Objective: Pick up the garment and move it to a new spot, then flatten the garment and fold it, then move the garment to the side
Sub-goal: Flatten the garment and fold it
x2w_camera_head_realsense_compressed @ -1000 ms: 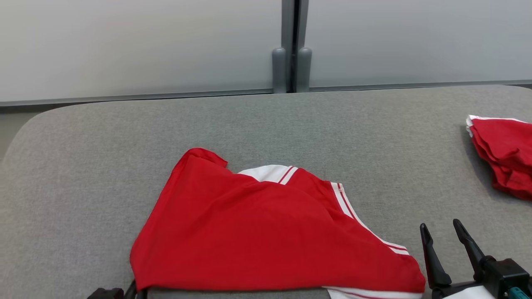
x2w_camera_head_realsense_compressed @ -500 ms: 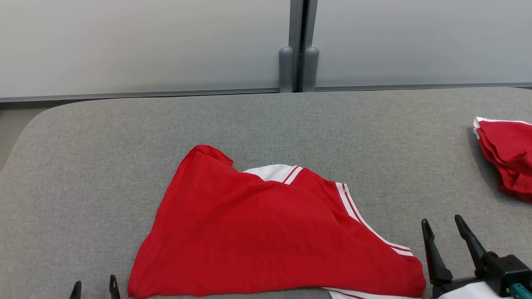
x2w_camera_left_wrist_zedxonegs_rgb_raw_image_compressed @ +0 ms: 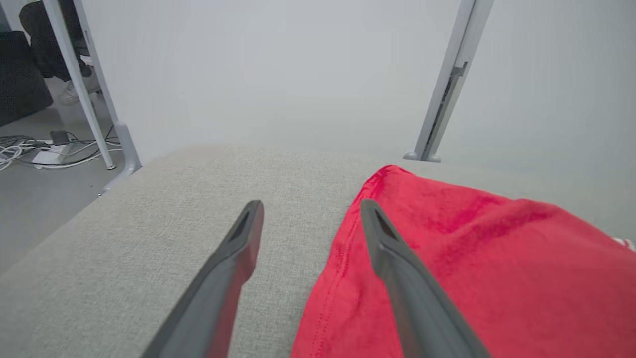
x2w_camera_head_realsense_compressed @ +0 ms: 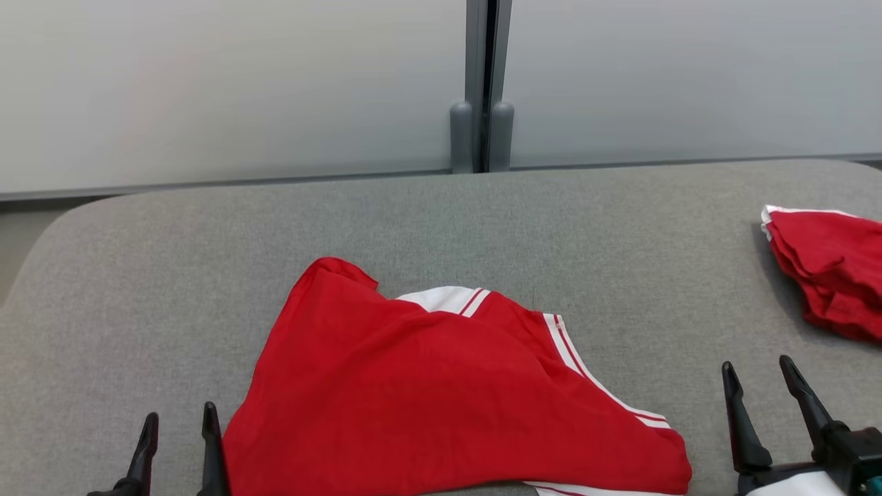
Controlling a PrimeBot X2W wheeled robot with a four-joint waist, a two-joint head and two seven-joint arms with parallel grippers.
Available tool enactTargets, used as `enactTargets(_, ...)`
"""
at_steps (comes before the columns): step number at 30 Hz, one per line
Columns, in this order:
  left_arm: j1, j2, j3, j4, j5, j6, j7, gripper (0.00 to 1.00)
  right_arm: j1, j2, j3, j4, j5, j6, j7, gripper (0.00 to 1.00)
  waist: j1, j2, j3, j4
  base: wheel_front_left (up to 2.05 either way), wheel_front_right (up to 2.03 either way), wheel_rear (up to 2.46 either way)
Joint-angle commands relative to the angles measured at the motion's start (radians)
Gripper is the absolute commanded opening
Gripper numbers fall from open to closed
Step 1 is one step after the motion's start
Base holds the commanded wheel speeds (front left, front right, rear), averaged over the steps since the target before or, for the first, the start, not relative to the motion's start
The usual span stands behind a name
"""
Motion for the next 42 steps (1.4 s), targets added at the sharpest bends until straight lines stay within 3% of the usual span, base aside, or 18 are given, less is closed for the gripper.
enactTargets(1, 0.02, -0.015, 0.031, -0.007, 0.026, -0.022, -0.001, 1.0, 0.016, -0.006, -0.011, -0.008, -0.01, 0.0, -0.005, 1.0, 0.0, 0.0, -0.032, 0.001, 0.0, 0.0, 0.0)
enactTargets(3, 0.042, -0.067, 0.088, -0.021, 0.073, -0.084, 0.0, 1.0, 0.031, -0.005, -0.02, -0.018, -0.022, 0.0, -0.005, 1.0, 0.0, 0.0, -0.06, 0.0, 0.0, 0.0, 0.0)
enactTargets(4, 0.042, -0.067, 0.088, -0.021, 0.073, -0.084, 0.0, 1.0, 0.031, -0.005, -0.02, -0.018, -0.022, 0.0, -0.005, 1.0, 0.0, 0.0, -0.06, 0.0, 0.0, 0.0, 0.0)
enactTargets(9, 0.061, -0.12, 0.16, -0.031, 0.131, -0.174, 0.0, 1.0, 0.052, -0.005, -0.027, -0.021, -0.028, 0.0, -0.005, 1.0, 0.0, 0.0, -0.092, 0.007, 0.0, 0.0, 0.0)
enactTargets(16, 0.069, -0.147, 0.224, -0.037, 0.168, -0.246, 0.0, 1.0, 0.098, -0.005, -0.039, -0.011, -0.007, 0.0, -0.005, 1.0, 0.0, 0.0, -0.115, 0.018, 0.0, 0.0, 0.0)
enactTargets(28, 0.074, -0.15, 0.24, -0.035, 0.159, -0.25, 0.0, 1.0, 0.074, -0.005, -0.011, -0.018, 0.01, 0.0, -0.005, 1.0, 0.0, 0.0, -0.116, 0.001, 0.0, 0.0, 0.0)
enactTargets(32, 0.071, -0.15, 0.222, -0.02, 0.166, -0.251, 0.0, 1.0, 0.083, -0.01, 0.04, -0.005, 0.034, 0.0, -0.005, 1.0, 0.0, 0.0, -0.116, -0.002, 0.0, 0.0, 0.0)
enactTargets(39, 0.062, -0.149, 0.174, 0.033, 0.155, -0.273, 0.0, 1.0, 0.134, -0.152, 0.267, 0.044, 0.214, 0.0, 0.204, 1.0, 0.0, 0.0, -0.112, -0.011, 0.0, 0.0, 0.0)
enactTargets(42, 0.06, -0.15, 0.166, 0.051, 0.153, -0.274, 0.0, 1.0, 0.154, -0.19, 0.311, 0.032, 0.266, 0.0, 0.266, 1.0, 0.0, 0.0, -0.108, -0.018, 0.0, 0.0, 0.0)
